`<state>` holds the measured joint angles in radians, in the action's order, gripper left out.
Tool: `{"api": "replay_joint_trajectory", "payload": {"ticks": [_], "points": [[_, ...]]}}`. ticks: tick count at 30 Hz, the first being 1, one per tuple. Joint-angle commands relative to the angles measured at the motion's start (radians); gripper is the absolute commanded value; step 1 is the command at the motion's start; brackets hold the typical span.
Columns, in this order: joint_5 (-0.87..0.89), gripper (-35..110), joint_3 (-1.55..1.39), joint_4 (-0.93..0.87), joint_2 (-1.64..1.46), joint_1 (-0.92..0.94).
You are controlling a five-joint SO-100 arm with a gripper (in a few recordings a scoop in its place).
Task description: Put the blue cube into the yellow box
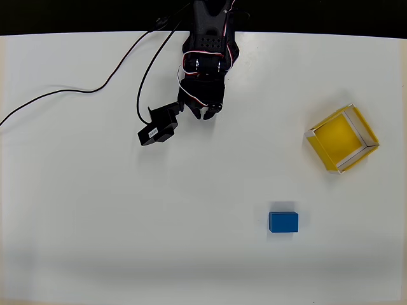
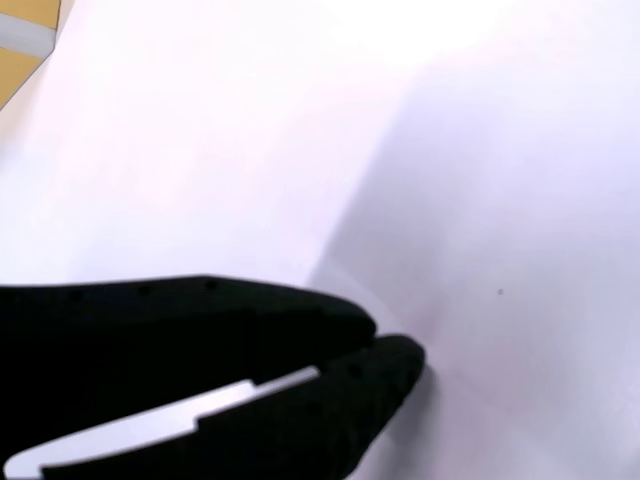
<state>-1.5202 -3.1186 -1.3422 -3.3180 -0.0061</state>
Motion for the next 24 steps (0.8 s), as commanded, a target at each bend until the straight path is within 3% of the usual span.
{"api": "replay_joint_trajectory", "payload": {"ticks": [1, 10, 15, 20, 24], "points": [[-0.015, 0, -0.026, -0.006, -0.025, 0.003], [-0.015, 0, -0.026, -0.006, -0.025, -0.002], [-0.018, 0, -0.026, -0.008, -0.026, -0.109], [-0.058, 11, -0.026, -0.014, -0.028, -0.026], [-0.095, 4, -0.026, -0.017, -0.028, -0.02]]}}
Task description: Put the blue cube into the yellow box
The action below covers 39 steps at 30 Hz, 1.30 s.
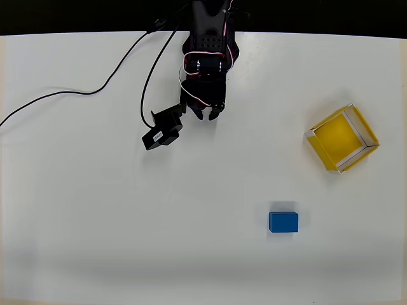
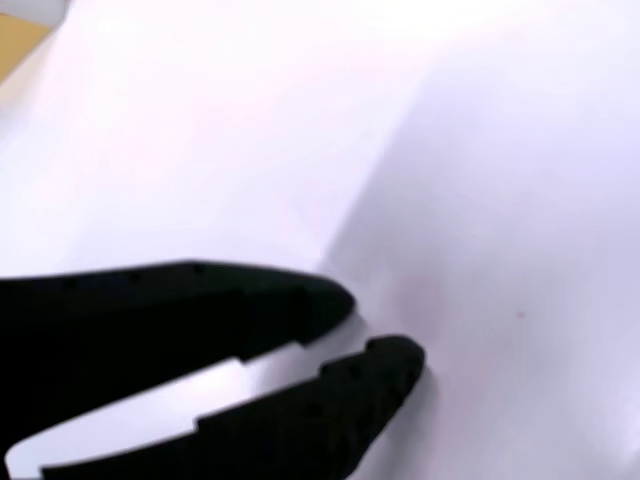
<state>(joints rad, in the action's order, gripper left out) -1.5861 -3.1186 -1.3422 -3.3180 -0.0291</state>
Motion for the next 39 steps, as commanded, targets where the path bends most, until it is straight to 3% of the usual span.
{"api": "replay_joint_trajectory", "payload": {"ticks": [1, 5, 8, 18, 28, 39], "points": [[-0.057, 3, -0.026, -0.008, -0.028, 0.009], [-0.075, 20, -0.011, 0.193, -0.026, 0.097], [0.043, 39, 0.063, 0.383, 0.021, 0.126], [0.229, 48, 0.647, 0.856, 0.733, 0.095], [0.442, 43, 1.215, 0.867, 1.232, 0.017], [0.611, 58, 1.609, 0.825, 1.638, -0.133]]}}
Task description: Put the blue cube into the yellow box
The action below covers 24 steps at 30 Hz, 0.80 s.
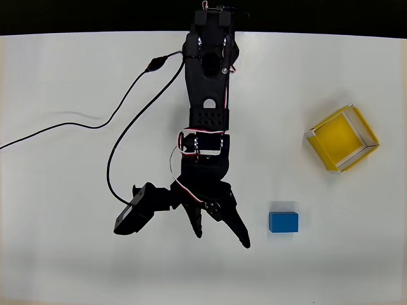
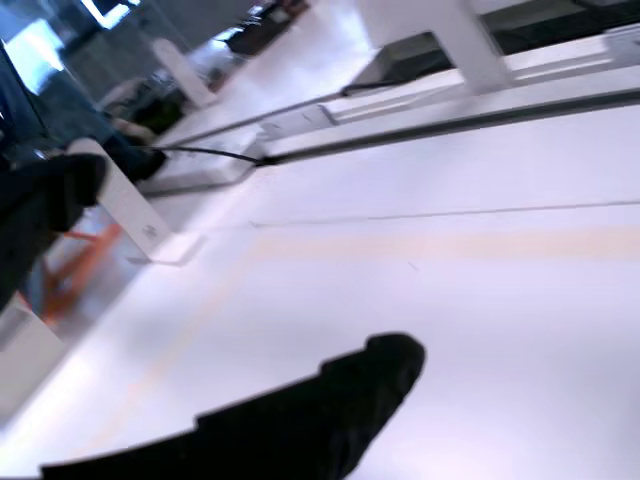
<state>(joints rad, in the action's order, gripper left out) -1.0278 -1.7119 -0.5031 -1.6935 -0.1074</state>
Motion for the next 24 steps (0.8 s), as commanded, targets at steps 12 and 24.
{"api": "replay_joint_trajectory", "payload": {"ticks": [12, 24], "points": [[-0.031, 61, 0.523, -0.367, 0.368, -0.316], [-0.27, 63, 0.666, -0.413, 0.601, -0.377]]}}
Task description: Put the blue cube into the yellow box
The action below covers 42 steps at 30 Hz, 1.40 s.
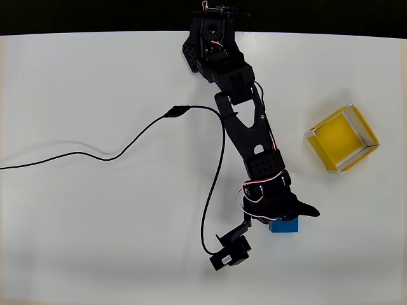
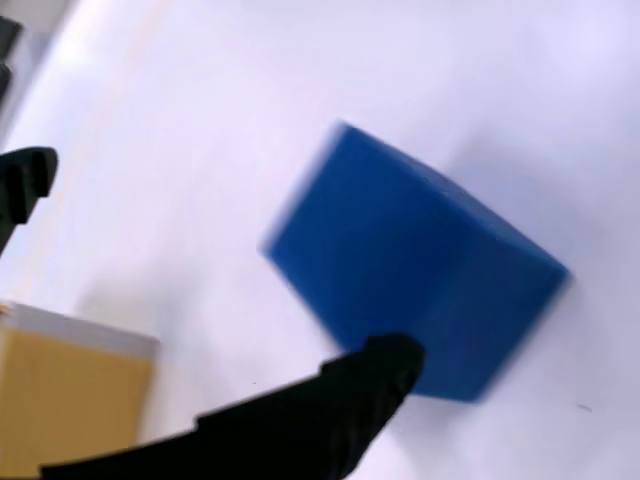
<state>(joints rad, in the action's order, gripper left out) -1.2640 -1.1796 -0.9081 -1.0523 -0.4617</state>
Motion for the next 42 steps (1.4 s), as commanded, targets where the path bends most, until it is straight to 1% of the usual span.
{"api": "replay_joint_trajectory", "payload": {"ticks": [1, 8, 12, 21, 25, 29, 37, 42], "points": [[-0.035, 63, 0.144, -0.012, -0.021, -0.023], [-0.035, 63, 0.173, -0.011, 0.049, -0.012], [-0.018, 60, 0.172, 0.006, 0.067, -0.012], [-0.005, 47, 0.161, 0.054, 0.1, -0.015], [-0.028, 37, 0.158, 0.072, 0.106, -0.021], [-0.06, 29, 0.153, 0.071, 0.103, -0.025], [-0.11, 26, 0.153, 0.041, 0.006, -0.049], [-0.118, 25, 0.127, 0.002, -0.107, -0.112]]}}
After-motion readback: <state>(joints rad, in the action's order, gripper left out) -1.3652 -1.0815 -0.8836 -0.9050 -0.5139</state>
